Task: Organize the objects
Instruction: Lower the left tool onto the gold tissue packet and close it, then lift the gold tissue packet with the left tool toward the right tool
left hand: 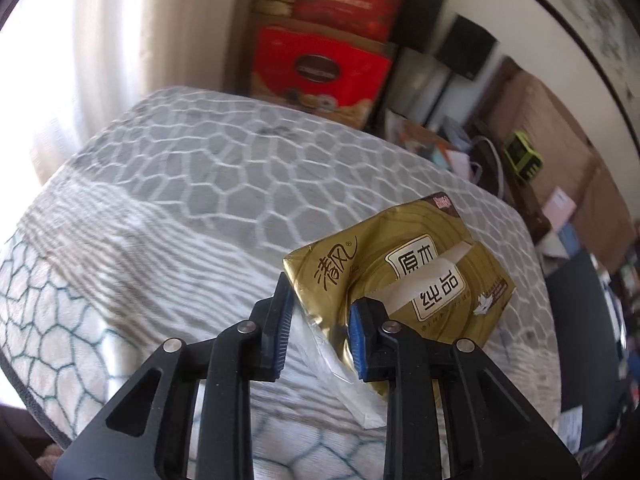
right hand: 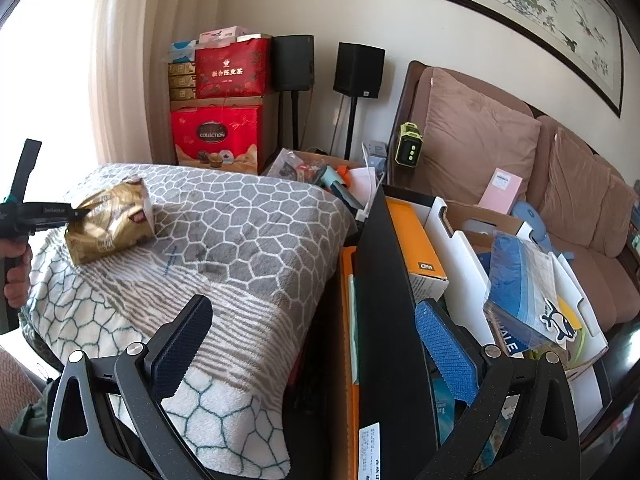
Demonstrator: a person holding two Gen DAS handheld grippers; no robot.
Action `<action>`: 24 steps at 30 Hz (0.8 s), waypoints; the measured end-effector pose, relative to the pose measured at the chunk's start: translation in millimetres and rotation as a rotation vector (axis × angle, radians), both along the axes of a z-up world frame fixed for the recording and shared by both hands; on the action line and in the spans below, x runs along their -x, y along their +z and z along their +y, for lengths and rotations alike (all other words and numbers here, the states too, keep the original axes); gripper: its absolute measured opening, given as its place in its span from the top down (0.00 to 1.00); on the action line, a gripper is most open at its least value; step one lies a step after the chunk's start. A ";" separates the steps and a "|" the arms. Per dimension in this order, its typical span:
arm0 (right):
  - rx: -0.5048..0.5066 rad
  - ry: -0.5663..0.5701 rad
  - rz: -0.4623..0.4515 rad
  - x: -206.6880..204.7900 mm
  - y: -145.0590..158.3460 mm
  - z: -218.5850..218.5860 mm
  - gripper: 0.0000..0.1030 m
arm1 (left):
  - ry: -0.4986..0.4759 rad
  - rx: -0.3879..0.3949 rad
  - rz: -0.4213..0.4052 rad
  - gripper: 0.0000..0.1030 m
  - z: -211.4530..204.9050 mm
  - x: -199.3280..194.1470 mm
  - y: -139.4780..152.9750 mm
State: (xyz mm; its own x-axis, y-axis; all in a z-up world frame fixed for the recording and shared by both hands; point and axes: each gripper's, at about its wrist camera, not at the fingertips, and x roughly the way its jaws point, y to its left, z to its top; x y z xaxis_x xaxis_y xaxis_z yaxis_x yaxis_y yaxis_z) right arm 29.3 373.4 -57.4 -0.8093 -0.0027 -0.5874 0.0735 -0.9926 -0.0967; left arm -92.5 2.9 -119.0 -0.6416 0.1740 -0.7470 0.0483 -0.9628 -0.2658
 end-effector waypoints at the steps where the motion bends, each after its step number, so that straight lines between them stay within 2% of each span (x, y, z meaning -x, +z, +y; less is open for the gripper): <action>1: 0.001 -0.001 0.000 0.1 0.3 0.4 0.01 | -0.020 0.002 0.001 0.79 5.6 -1.4 0.8; 9: 0.006 -0.004 0.000 0.1 1.0 2.9 0.01 | -0.164 0.030 -0.002 0.84 60.3 -13.3 6.6; 14: 0.011 -0.009 0.005 -1.4 3.5 5.9 0.01 | -0.186 0.062 0.001 0.84 84.3 -18.3 10.4; 24: 0.044 -0.033 0.014 -3.1 8.6 17.5 0.01 | -0.233 0.068 -0.002 0.88 87.0 -20.7 18.9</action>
